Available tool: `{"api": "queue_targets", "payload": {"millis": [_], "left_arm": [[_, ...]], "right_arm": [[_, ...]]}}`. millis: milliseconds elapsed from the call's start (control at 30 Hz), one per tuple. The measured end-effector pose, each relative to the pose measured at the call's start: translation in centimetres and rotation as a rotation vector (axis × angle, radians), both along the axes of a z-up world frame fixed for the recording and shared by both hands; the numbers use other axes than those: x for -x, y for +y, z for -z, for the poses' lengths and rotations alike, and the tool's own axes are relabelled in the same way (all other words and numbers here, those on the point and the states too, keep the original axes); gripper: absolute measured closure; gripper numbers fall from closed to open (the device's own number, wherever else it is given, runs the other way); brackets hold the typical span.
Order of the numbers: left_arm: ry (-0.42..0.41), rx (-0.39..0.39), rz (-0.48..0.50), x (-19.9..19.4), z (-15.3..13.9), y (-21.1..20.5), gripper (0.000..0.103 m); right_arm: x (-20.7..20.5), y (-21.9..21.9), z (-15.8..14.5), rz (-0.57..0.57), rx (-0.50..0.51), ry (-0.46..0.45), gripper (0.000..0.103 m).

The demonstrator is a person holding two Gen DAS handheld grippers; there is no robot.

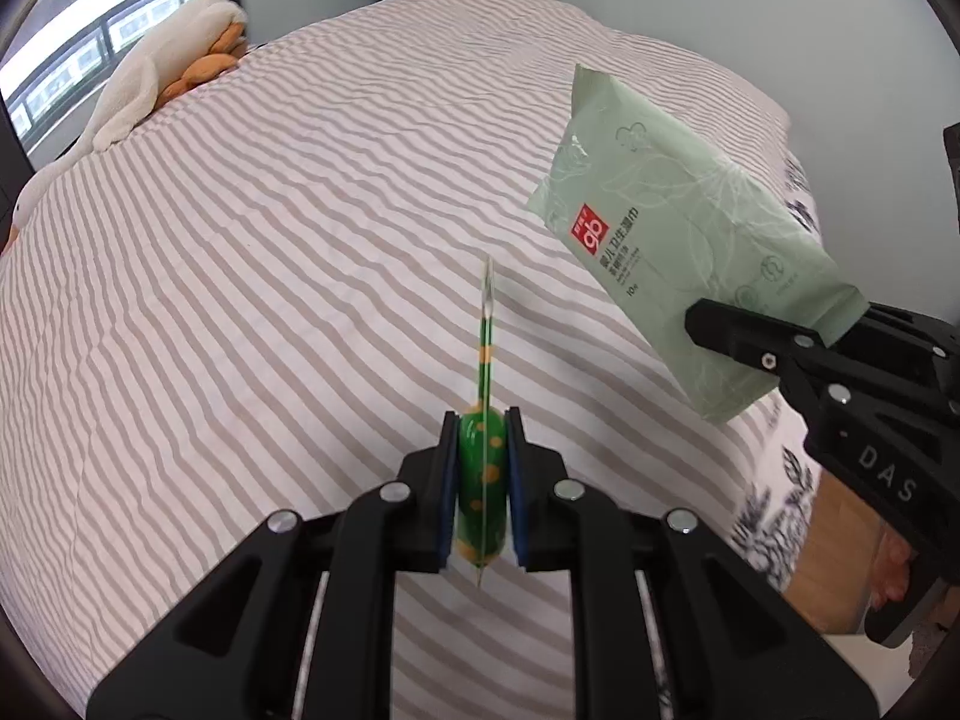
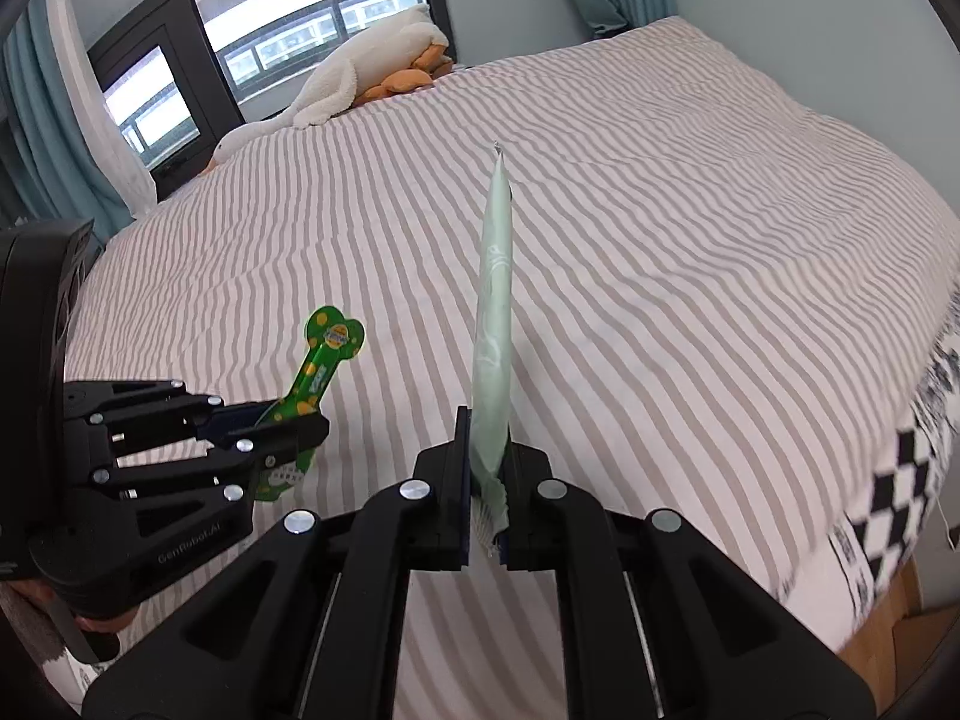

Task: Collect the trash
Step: 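Carry the green toy and wipes packet over the grey bin and open both tools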

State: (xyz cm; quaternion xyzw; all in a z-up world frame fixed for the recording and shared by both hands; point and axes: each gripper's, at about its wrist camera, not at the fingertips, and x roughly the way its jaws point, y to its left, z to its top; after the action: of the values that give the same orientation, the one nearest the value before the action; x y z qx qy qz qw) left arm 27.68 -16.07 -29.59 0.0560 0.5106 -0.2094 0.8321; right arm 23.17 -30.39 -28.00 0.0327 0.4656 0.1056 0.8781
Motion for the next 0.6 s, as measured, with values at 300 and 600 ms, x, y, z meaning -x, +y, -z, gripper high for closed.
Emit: {"api": "queue_targets", "payload": {"millis": [300,600], "left_arm": [[-0.015,0.027,0.211,11.1,-1.8,-4.9,0.088],[0.032,0.031,0.441,21.6,-0.3,-12.5,0.088]], "right_arm": [[14.7,-4.3,-2.0,0.230,0.047,0.005,0.098],[27.3,-9.1,-0.5,0.475,0.067,0.086,0.098]]}}
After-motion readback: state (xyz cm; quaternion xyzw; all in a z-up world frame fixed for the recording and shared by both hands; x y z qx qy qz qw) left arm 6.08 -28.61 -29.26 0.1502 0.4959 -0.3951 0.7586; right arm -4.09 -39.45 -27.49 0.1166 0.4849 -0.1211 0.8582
